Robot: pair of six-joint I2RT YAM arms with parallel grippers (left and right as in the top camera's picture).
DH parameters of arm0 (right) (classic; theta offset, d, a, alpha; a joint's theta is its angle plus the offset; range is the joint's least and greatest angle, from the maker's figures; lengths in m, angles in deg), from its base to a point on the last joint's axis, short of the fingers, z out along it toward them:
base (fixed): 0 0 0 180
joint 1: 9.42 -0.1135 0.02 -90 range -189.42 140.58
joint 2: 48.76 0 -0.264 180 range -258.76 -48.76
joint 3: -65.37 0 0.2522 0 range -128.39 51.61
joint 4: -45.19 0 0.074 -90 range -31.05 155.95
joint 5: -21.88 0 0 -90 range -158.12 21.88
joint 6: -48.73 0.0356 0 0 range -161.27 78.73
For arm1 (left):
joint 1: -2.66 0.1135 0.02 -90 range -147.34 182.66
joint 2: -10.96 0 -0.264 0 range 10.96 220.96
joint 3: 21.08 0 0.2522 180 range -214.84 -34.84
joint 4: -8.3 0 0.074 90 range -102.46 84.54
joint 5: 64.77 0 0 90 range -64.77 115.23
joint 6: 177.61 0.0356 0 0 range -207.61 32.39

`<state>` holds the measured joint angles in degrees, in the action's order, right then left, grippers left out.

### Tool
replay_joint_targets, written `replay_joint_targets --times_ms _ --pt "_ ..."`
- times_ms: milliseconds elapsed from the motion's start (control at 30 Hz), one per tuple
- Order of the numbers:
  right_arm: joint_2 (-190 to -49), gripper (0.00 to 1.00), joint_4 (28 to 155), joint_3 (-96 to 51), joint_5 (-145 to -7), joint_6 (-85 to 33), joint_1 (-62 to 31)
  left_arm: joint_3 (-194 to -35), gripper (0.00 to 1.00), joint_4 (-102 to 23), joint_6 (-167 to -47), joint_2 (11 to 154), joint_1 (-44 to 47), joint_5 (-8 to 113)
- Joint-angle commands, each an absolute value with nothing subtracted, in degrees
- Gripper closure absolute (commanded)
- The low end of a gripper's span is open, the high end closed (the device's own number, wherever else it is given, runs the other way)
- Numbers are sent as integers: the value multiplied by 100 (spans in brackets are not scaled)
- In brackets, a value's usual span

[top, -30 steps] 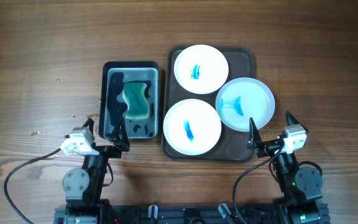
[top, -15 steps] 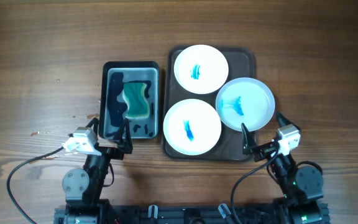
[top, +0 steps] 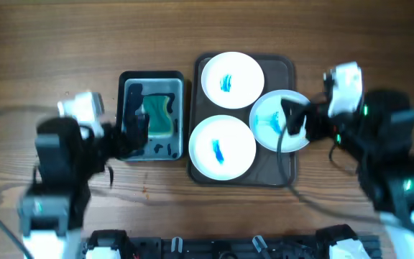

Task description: Clean dirty plates on tray and stack at the side

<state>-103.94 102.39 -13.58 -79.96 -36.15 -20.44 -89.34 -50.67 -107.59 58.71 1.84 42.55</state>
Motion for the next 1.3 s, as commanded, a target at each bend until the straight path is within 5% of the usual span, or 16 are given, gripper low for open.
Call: replay_joint_targets --times_ms 0,133,200,400,567,733,767,833,1033,1133,1200,1267 --pt "-11126 0 10595 -2134 -8737 -3346 -2027 -10228 0 -5918 -10423 7088 142 4382" --pt "-11443 1 10912 -2169 -9137 -3206 -2027 -10457 0 -6180 -10668 7779 142 4987" --pt "-11463 10 11199 -2105 -9135 -3167 -2033 -10433 0 -6377 -10666 8070 77 4891" --pt "-11476 25 11507 -1279 -9067 -2937 -2178 -10171 1 -6720 -11124 9239 -557 3232" --pt "-11500 31 11284 -702 -9063 -2762 -2200 -10081 35 -5870 -11859 10677 -924 2537" --pt "-11500 32 11249 -680 -9047 -2758 -2200 -10081 59 -5002 -11855 11934 -924 2775" --pt "-11500 31 11251 -680 -9047 -2758 -2200 -10081 66 -4934 -11855 12102 -922 2771" --pt "-11500 32 11255 -680 -9047 -2727 -2200 -10081 96 -4890 -11850 12347 -922 2771" --pt "-11498 32 11255 -680 -9047 -2714 -2200 -10250 96 -5550 -11828 12105 -916 2771" --pt "-11500 32 11251 -680 -9045 -2714 -2200 -10582 41 -6003 -11743 11652 -907 2729" --pt "-11500 32 11253 -680 -9047 -2714 -2200 -10665 29 -5963 -11634 11401 -907 2594" --pt "-11500 32 11251 -680 -9045 -2714 -2200 -10663 31 -5730 -11634 11302 -907 2266"
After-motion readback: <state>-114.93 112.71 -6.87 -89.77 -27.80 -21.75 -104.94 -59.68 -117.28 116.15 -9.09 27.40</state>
